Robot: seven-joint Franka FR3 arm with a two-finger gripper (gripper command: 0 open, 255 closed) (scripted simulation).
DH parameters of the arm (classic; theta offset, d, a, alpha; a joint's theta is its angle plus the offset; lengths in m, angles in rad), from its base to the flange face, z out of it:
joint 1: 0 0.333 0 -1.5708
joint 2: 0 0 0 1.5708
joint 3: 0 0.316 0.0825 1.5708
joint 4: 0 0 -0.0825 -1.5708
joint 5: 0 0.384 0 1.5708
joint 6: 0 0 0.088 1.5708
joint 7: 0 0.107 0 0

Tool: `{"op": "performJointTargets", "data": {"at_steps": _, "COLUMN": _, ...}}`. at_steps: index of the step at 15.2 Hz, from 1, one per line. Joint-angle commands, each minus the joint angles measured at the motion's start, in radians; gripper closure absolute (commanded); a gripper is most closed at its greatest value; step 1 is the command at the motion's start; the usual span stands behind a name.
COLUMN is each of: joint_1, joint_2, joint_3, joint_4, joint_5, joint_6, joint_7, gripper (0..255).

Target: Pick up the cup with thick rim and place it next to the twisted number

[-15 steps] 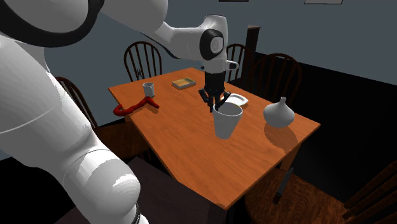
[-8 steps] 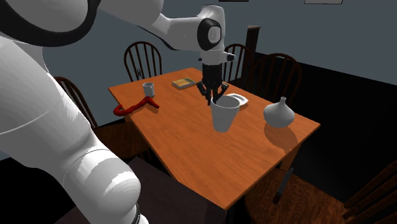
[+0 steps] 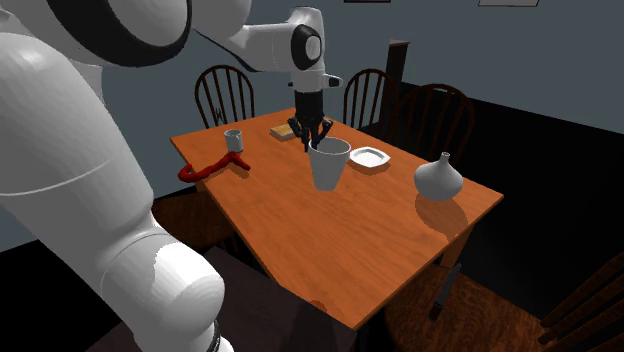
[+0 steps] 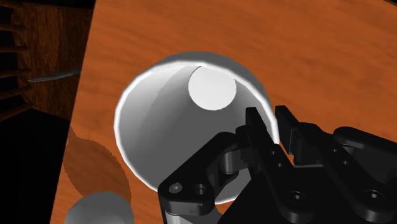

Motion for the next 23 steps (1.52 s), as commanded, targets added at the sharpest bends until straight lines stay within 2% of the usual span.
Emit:
{"op": "performJointTargets", "data": {"at_steps": 1, "joint_1": 0.023, "joint_2": 0.044, "joint_3": 0.028, "joint_4": 0.056, "joint_5": 0.001, "joint_6": -0.016, "joint_7": 0.051, "gripper": 255}}
{"op": "performJointTargets", "data": {"at_steps": 8, "joint_1": 0.100, "joint_2": 0.203, "joint_3": 0.100, "joint_4": 0.252, "joint_5": -0.019, "joint_6": -0.066, "joint_7": 0.204, "gripper": 255}}
{"op": "performJointTargets", "data": {"at_steps": 14, "joint_1": 0.180, "joint_2": 0.372, "joint_3": 0.142, "joint_4": 0.479, "joint_5": -0.057, "joint_6": -0.136, "joint_7": 0.325, "gripper": 255}}
{"op": "performJointTargets", "data": {"at_steps": 19, "joint_1": 0.265, "joint_2": 0.546, "joint_3": 0.160, "joint_4": 0.731, "joint_5": -0.097, "joint_6": -0.225, "joint_7": 0.410, "gripper": 255}}
{"op": "performJointTargets", "data": {"at_steps": 23, "joint_1": 0.353, "joint_2": 0.725, "joint_3": 0.161, "joint_4": 1.015, "joint_5": -0.132, "joint_6": -0.335, "joint_7": 0.461, "gripper": 255}}
